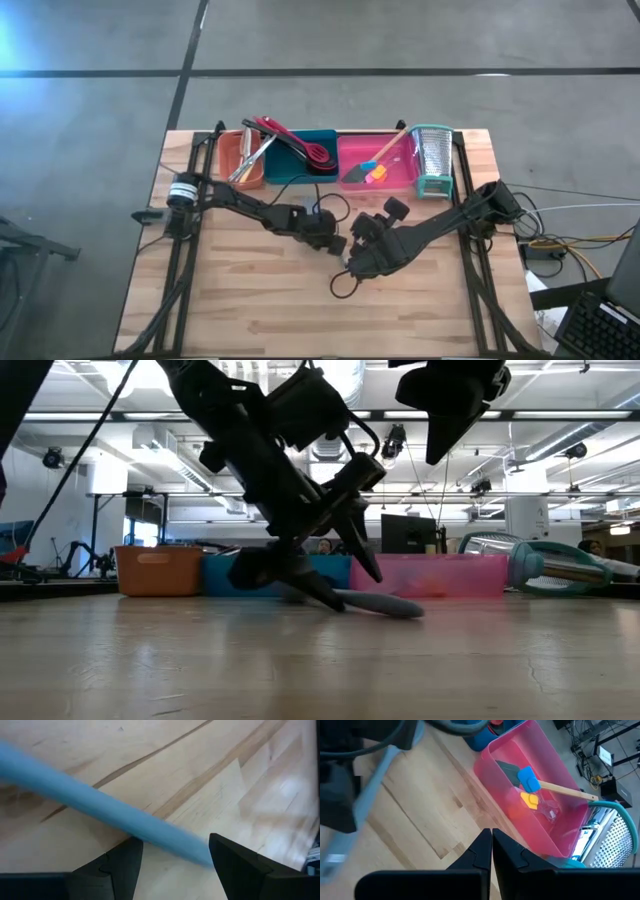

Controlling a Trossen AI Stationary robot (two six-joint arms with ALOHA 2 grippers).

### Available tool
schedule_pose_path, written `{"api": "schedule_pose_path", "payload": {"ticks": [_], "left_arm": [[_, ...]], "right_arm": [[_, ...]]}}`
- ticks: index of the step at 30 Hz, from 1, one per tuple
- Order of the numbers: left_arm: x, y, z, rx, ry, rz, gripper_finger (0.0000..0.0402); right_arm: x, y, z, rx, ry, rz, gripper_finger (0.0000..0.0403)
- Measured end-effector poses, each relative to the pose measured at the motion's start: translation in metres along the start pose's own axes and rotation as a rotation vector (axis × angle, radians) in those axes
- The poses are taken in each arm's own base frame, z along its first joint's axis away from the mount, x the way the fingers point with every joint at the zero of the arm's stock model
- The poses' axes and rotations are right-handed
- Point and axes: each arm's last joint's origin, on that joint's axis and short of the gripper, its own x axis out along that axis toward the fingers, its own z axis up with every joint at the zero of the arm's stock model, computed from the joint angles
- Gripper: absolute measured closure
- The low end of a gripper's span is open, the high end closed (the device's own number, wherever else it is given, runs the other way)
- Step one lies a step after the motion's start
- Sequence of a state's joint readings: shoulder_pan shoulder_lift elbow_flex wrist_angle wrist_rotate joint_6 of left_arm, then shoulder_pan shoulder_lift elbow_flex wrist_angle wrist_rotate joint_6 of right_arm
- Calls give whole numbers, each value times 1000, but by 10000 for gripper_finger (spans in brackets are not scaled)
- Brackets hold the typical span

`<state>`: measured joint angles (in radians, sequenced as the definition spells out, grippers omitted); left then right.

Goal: Pick & Place Kitchen Items
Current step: Put the gray serving spoon into the blue bin

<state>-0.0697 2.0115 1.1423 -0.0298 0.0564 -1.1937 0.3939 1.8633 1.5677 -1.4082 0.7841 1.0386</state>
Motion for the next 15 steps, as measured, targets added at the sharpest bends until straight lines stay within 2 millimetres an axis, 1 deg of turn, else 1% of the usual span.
{"api": "schedule_pose_path", "payload": {"ticks": [6,11,13,15], "left_arm": [[-1,4,6,-36,-5,25,166],[-2,11,11,-48,18,67,186],[-3,11,10,-48,65,49,198],[-4,9,7,-13,194,-5,209]], "right_arm": [[-4,2,-1,3,-4,18,394],[-4,2,1,0,-14,18,394],[-4,2,1,0,-14,19,394],[-5,2,0,-3,-15,21,394]]}}
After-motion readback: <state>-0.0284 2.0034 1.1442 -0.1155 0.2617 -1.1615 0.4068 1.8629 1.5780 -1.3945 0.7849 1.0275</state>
